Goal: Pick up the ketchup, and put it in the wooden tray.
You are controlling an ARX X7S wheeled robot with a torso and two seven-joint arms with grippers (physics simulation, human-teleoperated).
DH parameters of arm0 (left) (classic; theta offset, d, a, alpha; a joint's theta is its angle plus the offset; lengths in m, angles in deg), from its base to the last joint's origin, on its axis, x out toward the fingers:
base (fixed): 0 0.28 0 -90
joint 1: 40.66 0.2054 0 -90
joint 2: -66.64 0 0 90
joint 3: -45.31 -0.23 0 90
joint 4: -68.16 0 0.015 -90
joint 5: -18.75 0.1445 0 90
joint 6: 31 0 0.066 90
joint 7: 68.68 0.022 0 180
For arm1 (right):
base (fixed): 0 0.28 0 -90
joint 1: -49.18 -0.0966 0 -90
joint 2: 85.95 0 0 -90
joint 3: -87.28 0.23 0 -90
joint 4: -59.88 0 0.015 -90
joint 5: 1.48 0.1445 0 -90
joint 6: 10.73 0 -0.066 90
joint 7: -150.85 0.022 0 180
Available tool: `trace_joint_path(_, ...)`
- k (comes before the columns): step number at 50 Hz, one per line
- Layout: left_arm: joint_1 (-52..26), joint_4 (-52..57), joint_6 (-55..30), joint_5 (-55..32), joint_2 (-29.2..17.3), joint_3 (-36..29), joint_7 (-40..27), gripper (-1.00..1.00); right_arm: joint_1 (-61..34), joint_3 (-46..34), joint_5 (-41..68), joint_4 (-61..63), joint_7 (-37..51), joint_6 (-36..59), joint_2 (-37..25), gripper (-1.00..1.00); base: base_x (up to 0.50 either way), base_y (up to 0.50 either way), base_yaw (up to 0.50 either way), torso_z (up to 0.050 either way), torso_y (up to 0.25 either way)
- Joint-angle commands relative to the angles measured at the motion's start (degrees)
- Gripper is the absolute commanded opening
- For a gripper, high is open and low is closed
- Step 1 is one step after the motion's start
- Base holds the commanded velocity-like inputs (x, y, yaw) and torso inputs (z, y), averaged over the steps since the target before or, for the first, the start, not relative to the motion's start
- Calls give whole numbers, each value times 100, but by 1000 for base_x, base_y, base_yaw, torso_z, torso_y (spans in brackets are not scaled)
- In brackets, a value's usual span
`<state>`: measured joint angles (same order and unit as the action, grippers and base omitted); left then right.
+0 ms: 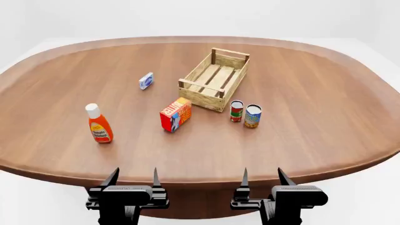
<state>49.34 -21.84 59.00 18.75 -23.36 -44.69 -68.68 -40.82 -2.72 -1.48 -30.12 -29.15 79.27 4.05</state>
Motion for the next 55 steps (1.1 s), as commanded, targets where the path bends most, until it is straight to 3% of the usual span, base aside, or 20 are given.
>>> trace_joint_path(1,7,64,-39,-148,-90,-102,-64,100,28,-102,76,74,116,39,-98,100,0,0,0,0,0)
trace_joint_path(15,-171,862,-786,-445,-377,-398,-169,100,15,-297,203,1040,280,971,-435,100,0,0,0,0,0)
trace_joint_path(24,-647,1523,-1998,-731,-539,-485,-104,100,-262,-271,307,1798,285,1941,-681,100,0,0,0,0,0)
trace_joint_path(34,-1086,2127,-2786,-1003,-675,-598,-23,100,-763,-307,409,2384,178,3021,-942,100,0,0,0,0,0)
trace_joint_path(55,-1269,1962,-2827,-1129,-719,-534,-268,100,-1042,-309,737,2232,72,3097,-932,100,0,-179,0,0,0)
